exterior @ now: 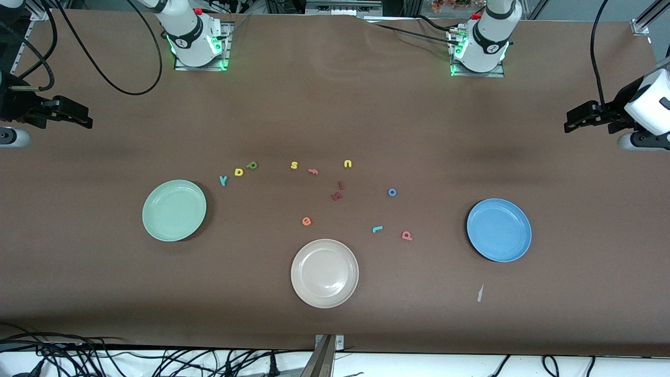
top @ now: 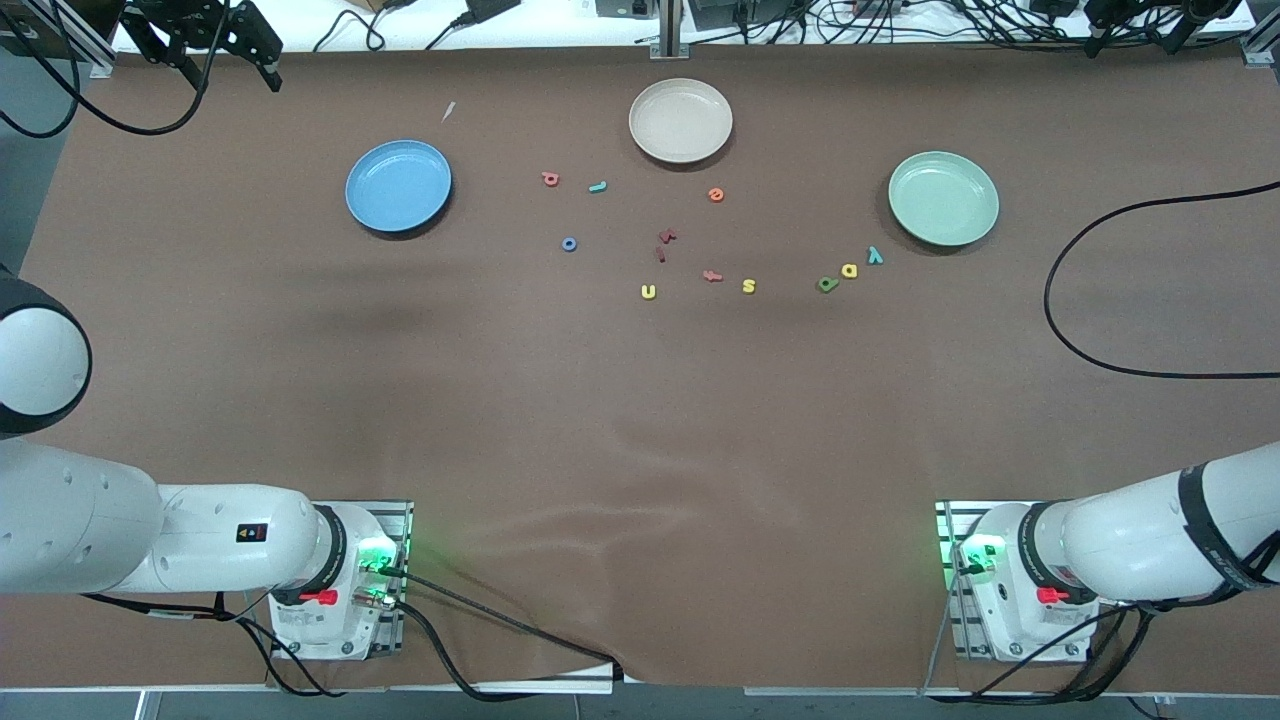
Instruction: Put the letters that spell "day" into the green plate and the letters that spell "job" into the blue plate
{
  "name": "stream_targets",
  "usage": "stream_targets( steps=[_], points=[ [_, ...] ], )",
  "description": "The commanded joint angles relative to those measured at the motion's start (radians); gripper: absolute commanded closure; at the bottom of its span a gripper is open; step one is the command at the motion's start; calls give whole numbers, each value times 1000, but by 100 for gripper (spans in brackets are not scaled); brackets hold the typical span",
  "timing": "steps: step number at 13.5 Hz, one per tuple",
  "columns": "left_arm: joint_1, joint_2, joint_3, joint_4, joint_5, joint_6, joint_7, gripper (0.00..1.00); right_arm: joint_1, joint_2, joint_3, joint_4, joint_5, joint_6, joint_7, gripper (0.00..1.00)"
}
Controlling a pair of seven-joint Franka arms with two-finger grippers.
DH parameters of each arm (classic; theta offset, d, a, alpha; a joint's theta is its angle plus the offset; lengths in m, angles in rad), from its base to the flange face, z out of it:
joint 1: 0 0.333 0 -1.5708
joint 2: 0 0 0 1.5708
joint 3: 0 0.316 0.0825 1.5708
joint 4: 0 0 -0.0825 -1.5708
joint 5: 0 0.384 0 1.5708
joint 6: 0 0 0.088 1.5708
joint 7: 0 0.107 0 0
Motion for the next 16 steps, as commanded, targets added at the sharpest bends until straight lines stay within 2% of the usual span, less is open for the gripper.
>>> stream_targets(
  steps=[1,16],
  points=[
    [-2,30,1,52,11,-22,14,0,-4,-3,2,19,13,-23,3,0],
    [-2,30,1,52,10,-24,14,0,-4,-4,-1,19,13,-25,-11,0]
  ],
)
